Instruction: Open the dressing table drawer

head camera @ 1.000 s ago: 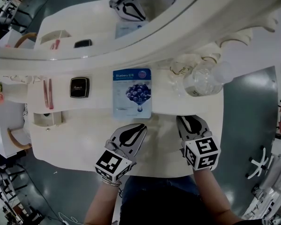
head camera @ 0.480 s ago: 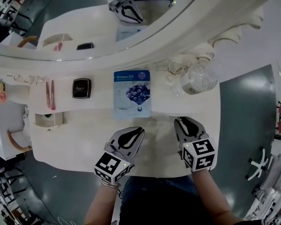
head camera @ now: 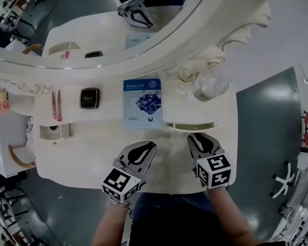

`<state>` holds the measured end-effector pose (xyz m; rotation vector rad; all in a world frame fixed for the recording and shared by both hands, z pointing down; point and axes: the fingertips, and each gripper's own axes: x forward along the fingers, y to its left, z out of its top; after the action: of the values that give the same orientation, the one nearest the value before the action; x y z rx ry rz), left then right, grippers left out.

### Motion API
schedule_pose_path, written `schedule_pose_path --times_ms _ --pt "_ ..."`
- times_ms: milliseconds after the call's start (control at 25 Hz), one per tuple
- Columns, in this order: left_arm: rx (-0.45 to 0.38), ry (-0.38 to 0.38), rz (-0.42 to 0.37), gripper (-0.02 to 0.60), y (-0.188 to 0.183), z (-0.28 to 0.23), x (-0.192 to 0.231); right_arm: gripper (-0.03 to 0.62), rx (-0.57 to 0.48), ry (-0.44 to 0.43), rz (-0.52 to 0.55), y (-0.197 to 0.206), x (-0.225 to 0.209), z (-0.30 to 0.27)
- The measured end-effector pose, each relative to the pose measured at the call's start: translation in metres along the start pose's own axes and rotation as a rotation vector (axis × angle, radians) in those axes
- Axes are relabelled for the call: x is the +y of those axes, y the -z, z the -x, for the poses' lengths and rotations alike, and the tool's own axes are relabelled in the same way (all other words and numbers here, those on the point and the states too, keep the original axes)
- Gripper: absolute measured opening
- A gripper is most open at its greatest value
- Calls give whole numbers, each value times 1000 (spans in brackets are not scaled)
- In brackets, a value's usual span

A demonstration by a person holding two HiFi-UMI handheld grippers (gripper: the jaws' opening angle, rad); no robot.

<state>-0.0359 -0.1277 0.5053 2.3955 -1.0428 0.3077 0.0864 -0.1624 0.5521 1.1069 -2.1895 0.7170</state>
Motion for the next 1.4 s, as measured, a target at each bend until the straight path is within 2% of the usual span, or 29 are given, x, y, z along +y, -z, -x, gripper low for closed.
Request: schedule_pose_path --times_ms 1400 --pt "13 41 -40 20 -2 1 -34 104 33 -45 5 36 22 29"
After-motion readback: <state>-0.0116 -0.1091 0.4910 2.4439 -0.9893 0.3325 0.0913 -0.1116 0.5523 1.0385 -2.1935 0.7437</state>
